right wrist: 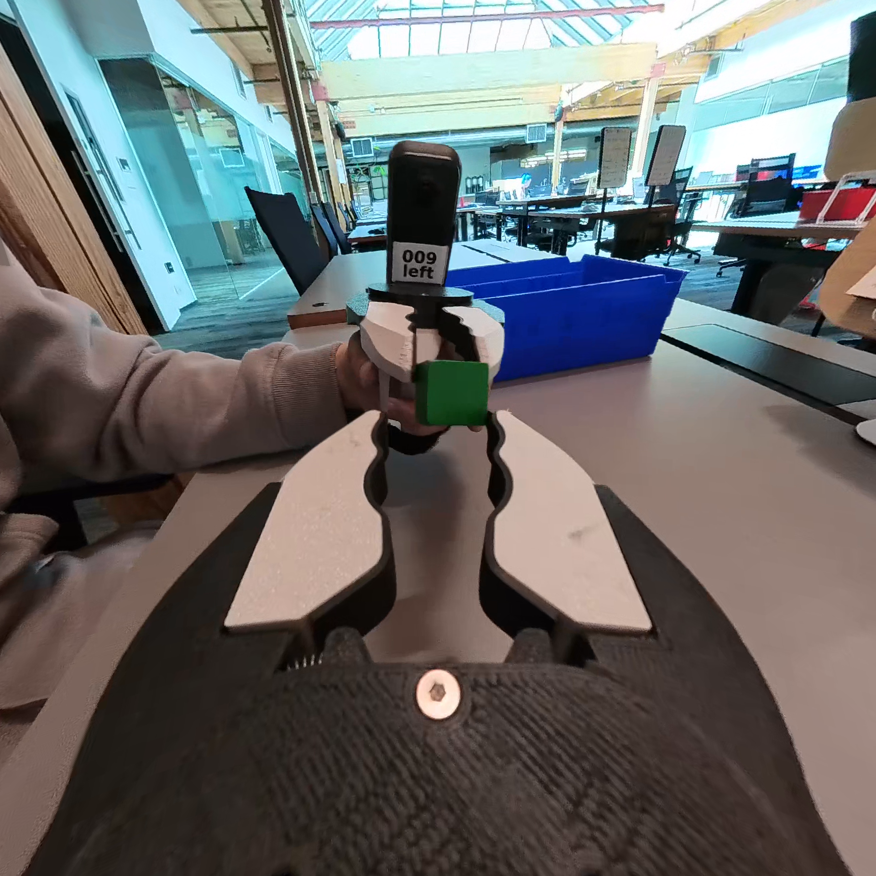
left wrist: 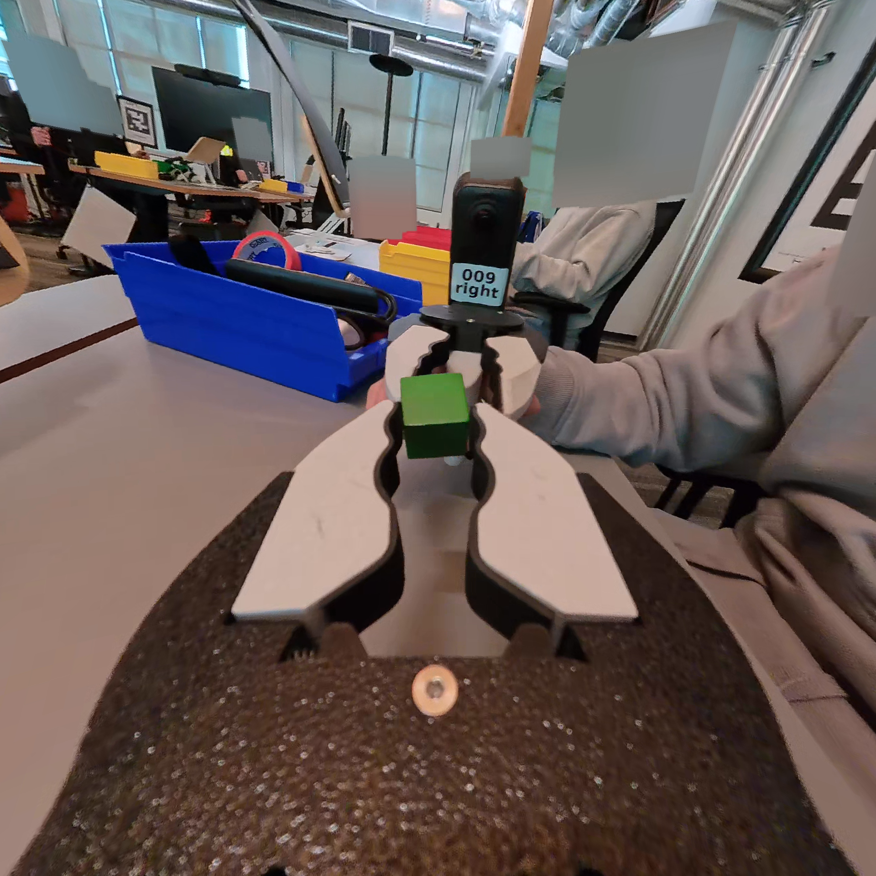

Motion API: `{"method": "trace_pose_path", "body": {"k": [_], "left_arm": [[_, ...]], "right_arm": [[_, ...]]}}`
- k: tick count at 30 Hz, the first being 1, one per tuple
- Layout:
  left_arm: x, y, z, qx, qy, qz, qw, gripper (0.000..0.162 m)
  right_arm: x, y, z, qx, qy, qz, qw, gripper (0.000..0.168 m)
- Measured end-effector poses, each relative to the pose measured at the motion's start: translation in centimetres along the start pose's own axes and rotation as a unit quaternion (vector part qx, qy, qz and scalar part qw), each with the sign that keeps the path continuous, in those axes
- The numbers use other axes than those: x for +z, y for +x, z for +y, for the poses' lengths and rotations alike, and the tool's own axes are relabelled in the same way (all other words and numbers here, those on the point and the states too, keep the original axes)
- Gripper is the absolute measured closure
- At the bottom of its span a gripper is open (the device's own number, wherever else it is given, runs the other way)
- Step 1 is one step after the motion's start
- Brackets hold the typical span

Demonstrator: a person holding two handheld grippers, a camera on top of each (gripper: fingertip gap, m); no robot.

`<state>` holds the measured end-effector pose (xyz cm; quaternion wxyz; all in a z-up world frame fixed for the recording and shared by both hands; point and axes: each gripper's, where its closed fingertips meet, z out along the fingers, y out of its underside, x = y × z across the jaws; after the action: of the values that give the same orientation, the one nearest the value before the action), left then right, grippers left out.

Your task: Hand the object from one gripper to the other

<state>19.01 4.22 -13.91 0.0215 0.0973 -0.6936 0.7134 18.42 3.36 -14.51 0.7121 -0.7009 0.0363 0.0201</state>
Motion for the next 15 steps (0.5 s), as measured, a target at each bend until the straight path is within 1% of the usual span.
{"method": "trace_pose_path", "body": {"k": [2, 4, 7, 8, 9, 10, 13, 15], "left_arm": [[0.1, 0.5, -0.1, 0.000, 0.003, 0.015, 1.000, 0.136], [0.2, 0.7, -0.1, 0.006, 0.002, 0.019, 1.000, 0.136], [0.5, 1.1, 0.4, 0.016, -0.013, 0.028, 0.999, 0.136], [0.6, 1.2, 0.6, 0.017, -0.020, 0.031, 0.999, 0.136], [0.7, 1.3, 0.8, 0.018, -0.026, 0.034, 0.999, 0.136], [0.7, 1.3, 0.9, 0.021, -0.028, 0.032, 0.999, 0.136], [0.7, 0.8, 0.7, 0.034, -0.018, 0.011, 0.999, 0.136], [0.8, -0.4, 0.1, 0.036, 0.005, -0.038, 0.999, 0.136]], "right_arm": [[0.0, 0.2, 0.0, -0.003, -0.003, 0.007, 1.000, 0.129], [0.1, 0.3, 0.5, -0.013, -0.016, 0.012, 1.000, 0.121], [0.4, -0.3, 0.8, -0.014, -0.020, -0.003, 1.000, 0.123], [0.5, -0.6, 0.7, -0.017, -0.017, -0.008, 1.000, 0.126], [0.5, -0.7, 0.7, -0.023, -0.016, -0.009, 1.000, 0.136], [0.6, -0.6, 0.8, -0.034, -0.019, -0.003, 0.999, 0.140], [0.6, 0.0, 0.6, -0.052, -0.022, 0.022, 0.998, 0.140], [0.4, 1.3, 0.1, -0.078, -0.015, 0.080, 0.994, 0.140]]}}
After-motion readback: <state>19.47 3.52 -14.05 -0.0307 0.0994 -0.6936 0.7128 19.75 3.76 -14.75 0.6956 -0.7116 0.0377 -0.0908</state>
